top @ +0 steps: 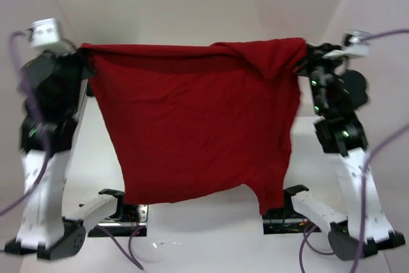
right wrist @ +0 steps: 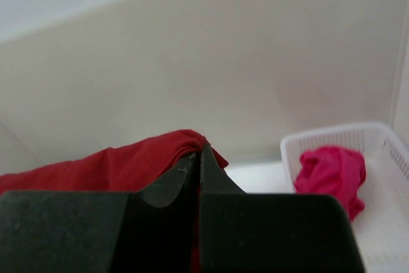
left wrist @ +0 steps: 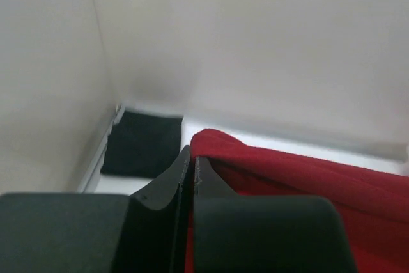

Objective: Fold and stack the t-shirts
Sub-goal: Flatten out the tshirt

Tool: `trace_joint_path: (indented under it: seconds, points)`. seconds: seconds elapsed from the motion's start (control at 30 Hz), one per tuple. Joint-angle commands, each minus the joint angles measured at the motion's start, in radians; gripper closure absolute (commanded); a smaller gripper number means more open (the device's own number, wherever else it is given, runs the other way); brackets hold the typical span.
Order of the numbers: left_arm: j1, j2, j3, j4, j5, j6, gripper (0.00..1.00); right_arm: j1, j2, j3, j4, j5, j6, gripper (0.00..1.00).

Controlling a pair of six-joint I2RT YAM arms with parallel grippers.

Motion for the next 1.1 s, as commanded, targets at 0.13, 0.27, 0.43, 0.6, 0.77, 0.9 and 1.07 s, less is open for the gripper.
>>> trace_joint_path:
  seconds: [0.13,0.27,0.43,0.6,0.77,0.9,1.07]
  points:
    - [0.013,0.303,-0.242,0.238,-0.11,-0.035,1.0,-0.004,0.24,-0.216,0.191,0.039,0.048,0.99]
    - [0.013,0.488,-0.348,0.366,-0.13,-0.044,1.0,-0.004,0.422,-0.328,0.308,0.021,0.1,0.99]
    - [0.013,0.753,-0.355,0.506,-0.211,-0.061,1.0,-0.004,0.645,-0.339,0.444,-0.016,0.098,0.99]
    - [0.053,0.927,-0.22,0.519,-0.195,-0.121,1.0,-0.004,0.86,-0.197,0.461,-0.039,0.063,0.99]
    - [0.09,1.097,-0.002,0.46,-0.112,-0.095,1.0,-0.015,1.025,-0.04,0.478,0.002,0.054,0.99]
    - [0.099,1.219,0.196,0.418,-0.083,-0.081,1.0,-0.024,1.096,0.056,0.507,0.077,0.054,0.99]
    - [0.11,1.369,0.476,0.333,-0.083,-0.072,1.0,-0.033,1.223,0.227,0.492,0.077,0.023,0.99]
